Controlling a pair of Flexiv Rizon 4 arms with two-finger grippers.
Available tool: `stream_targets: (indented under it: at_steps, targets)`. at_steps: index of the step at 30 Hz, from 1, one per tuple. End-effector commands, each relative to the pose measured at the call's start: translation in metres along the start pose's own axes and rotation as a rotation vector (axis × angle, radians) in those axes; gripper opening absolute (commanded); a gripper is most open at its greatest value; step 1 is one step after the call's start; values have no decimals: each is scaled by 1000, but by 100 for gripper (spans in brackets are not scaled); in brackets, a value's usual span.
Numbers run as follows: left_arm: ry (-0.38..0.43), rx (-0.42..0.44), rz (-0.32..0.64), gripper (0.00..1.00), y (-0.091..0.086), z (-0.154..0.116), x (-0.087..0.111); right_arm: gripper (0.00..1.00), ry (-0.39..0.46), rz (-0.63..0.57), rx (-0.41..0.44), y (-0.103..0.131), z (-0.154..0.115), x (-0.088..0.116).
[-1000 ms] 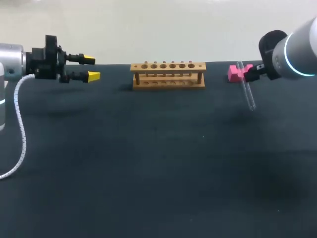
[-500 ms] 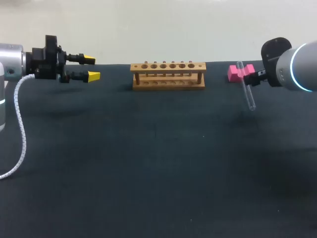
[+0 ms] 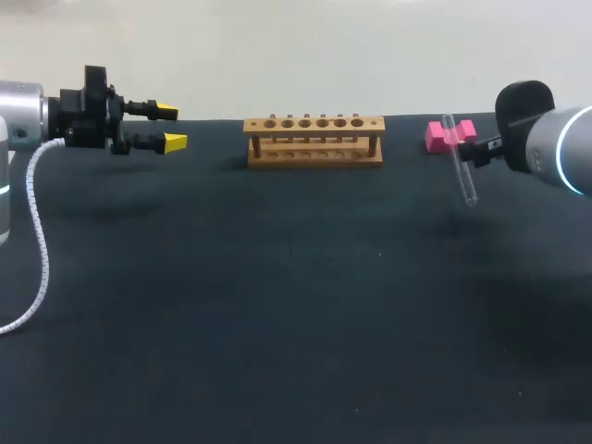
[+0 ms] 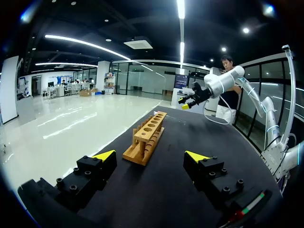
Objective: Grasp the test tube, adjust it, and insert it.
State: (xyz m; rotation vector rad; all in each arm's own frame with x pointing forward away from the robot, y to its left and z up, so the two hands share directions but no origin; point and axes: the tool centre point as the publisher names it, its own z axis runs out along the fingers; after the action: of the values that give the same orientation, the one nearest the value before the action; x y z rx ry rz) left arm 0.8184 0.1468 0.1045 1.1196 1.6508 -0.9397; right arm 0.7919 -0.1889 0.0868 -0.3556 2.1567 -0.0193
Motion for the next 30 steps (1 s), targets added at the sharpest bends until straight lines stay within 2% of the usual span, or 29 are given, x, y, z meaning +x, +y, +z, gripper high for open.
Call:
stream_targets:
  at_steps: [1,7,14,20,25,30]
  targets:
    - [-3,-5,3,100,-2,0,1,100,-1126,2,-3,0,1,3]
    - [-3,-5,3,100,-2,0,1,100,-1111,4,-9,0,6,2]
    - [-3,-5,3,100,-2,0,1,100,-1070,79,44,2,19,-3]
    - [-3,-5,3,100,-2,0,1,100,-1003,103,18,12,27,-15]
    - [-3,-5,3,100,-2,0,1,100,-947,143,-20,21,35,-13]
    - [-3,-5,3,100,-2,0,1,100,-956,163,-23,26,45,-9]
